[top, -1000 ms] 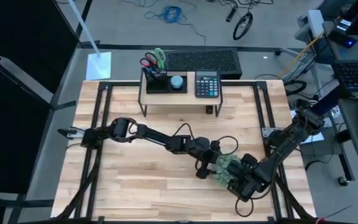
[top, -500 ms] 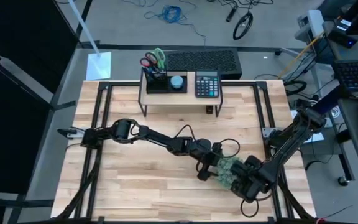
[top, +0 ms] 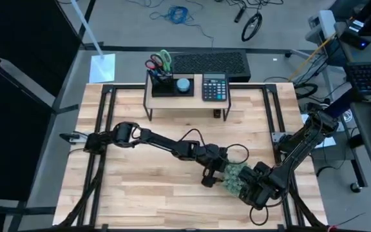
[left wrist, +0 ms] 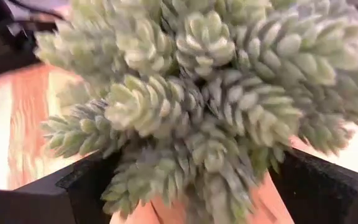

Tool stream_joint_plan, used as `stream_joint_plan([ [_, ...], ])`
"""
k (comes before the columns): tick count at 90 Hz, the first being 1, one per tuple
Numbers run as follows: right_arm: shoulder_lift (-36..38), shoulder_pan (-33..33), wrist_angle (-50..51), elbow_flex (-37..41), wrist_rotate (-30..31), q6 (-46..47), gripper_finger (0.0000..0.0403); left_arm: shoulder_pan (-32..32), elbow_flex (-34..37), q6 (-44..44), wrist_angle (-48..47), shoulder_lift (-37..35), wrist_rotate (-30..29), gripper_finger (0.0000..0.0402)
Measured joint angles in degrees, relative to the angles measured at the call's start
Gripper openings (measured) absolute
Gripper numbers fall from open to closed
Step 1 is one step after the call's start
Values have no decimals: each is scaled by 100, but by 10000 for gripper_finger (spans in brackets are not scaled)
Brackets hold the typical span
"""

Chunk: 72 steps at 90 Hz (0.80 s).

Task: Pick and place office supplies into organizer
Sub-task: Move the green plant to the bottom right of the table, then remove the stapler from under the shelf

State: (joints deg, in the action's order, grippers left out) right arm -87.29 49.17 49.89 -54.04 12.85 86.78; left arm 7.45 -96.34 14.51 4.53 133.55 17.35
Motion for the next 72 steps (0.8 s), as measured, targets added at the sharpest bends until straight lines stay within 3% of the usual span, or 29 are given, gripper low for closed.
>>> stream_joint_plan([
  [44,7,44,-35,-2,-1145,128,320,-241,21,141,-1811,-651,-148,356],
  [72,331,255,662,-570,-1114,631,320,-373,18,440,-2647,-1082,-363,356],
])
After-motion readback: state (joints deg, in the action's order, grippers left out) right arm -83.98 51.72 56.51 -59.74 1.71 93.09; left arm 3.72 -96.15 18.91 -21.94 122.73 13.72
